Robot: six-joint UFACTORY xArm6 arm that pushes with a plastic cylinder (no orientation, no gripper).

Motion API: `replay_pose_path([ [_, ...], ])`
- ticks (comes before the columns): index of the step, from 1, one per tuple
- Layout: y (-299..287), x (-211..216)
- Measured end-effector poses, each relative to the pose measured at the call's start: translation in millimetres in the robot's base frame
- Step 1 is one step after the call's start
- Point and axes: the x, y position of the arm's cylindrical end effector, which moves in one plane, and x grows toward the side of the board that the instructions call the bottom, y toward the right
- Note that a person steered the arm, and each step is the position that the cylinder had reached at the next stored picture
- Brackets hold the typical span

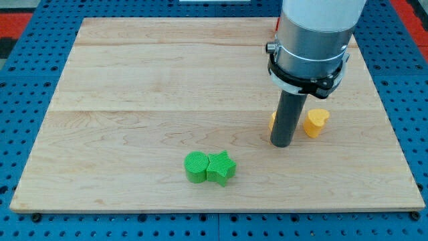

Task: Push the green star towards the yellow hexagon

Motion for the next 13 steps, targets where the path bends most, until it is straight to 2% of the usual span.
replay_pose_path([
  [1, -3.7, 11.6],
  [2, -48.0, 20.9],
  [3, -87.2, -2.6],
  [4, -86.0, -45.5],
  [5, -61.3, -61.6],
  [6, -36.5, -61.6],
  [13, 0.6, -70.9],
])
